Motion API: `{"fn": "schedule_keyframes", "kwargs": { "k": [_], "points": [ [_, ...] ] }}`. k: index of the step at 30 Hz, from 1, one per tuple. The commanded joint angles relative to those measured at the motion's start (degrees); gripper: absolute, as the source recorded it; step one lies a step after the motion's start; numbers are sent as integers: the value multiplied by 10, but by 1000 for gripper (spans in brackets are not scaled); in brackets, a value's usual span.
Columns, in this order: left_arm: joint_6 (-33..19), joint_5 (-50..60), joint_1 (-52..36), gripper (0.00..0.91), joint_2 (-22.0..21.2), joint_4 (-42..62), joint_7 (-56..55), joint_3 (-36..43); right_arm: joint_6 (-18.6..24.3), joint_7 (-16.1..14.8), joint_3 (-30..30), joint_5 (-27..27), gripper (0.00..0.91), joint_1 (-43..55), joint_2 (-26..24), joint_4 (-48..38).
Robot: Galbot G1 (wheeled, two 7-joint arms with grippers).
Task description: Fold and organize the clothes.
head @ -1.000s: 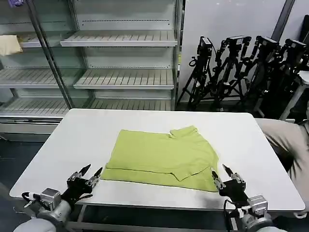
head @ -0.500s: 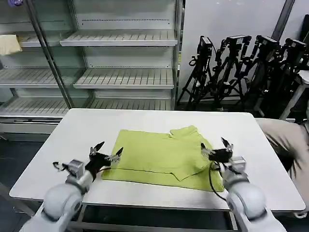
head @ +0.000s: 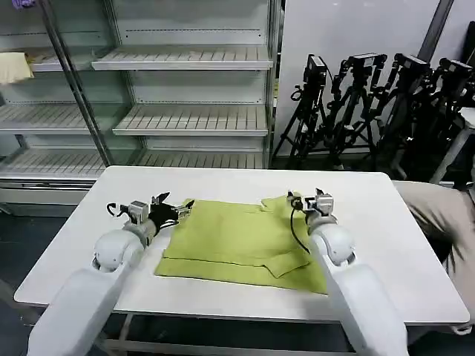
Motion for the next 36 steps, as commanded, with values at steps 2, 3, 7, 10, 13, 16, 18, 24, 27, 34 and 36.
{"fn": "schedule_keyframes", "kwargs": {
  "k": [2,3,7,10,13,16,18,24,27,34,36],
  "points": [
    [14,-8,-81,907,-9,121,28,45,-5,16,-13,13,907,66,33,-111],
    [16,-9,-80,907,-9,121,29,45,-5,17,-12,19,907,65,31,-111],
    [18,-9,-80,907,-14,125,29,46,-5,15,-12,24,907,60,25,-109],
    [19,-11,-80,907,-17,129,28,45,-5,13,-13,30,907,59,22,-110],
    [19,-11,-80,907,-20,131,27,44,-5,14,-12,32,907,59,24,-111],
    [17,-10,-82,907,-23,134,27,44,-5,15,-15,39,433,55,24,-108],
    [14,-10,-84,907,-25,136,28,44,-5,14,-15,42,30,52,25,-107],
    [11,-11,-86,504,-27,138,31,48,-5,7,-15,43,0,45,26,-103],
    [10,-13,-84,10,-29,140,35,49,-5,4,-15,42,0,43,27,-102],
    [12,-15,-75,10,-29,139,47,48,-5,-7,-17,40,0,37,22,-93],
    [11,-15,-75,10,-29,138,49,48,-5,-10,-17,40,0,36,22,-91]
  ]
}}
